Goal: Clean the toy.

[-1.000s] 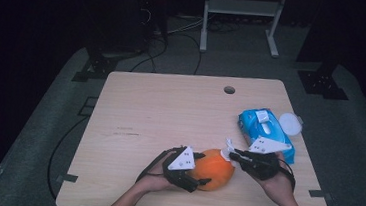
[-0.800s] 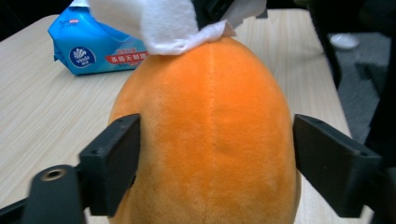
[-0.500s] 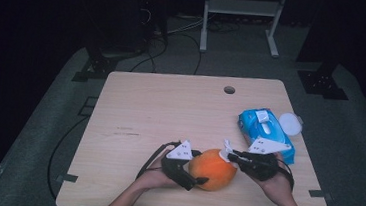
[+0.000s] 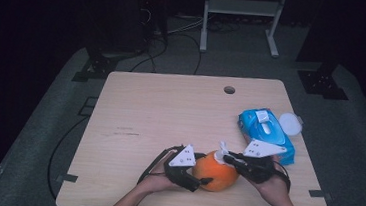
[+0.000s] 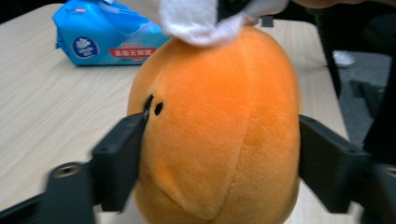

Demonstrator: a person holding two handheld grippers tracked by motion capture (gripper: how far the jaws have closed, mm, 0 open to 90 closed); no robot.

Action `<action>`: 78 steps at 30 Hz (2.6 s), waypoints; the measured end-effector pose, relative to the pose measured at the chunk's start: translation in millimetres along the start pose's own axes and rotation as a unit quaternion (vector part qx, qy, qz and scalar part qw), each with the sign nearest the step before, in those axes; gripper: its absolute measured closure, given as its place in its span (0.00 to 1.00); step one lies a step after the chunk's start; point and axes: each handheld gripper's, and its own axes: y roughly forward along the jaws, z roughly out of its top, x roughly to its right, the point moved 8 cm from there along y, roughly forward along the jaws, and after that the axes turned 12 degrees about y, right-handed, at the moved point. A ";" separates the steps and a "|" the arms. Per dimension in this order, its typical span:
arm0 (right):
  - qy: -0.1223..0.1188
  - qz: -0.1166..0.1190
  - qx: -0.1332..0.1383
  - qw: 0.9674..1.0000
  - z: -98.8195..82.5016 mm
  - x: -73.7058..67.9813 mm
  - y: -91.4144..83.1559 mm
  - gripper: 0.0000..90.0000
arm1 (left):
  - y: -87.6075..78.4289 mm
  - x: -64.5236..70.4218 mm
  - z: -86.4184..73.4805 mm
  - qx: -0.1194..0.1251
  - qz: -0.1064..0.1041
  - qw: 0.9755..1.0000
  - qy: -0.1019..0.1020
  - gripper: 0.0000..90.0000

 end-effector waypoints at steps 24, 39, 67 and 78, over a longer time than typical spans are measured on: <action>0.008 -0.001 0.007 1.000 -3.0 4.5 -3.2 0.91 | 13.7 -1.7 -0.2 0.014 -0.005 0.999 -0.040 0.08; -0.036 0.019 0.017 0.999 11.1 -35.6 -0.1 0.91 | 0.4 -9.6 6.1 0.034 0.046 0.997 -0.053 0.35; 0.005 0.014 0.038 0.999 16.8 -27.0 2.2 0.91 | -8.9 -15.2 25.3 0.021 0.088 0.993 -0.070 0.20; 0.034 -0.003 0.029 0.999 4.3 1.9 1.6 0.91 | -5.3 -13.6 14.3 0.047 0.045 0.997 -0.041 0.06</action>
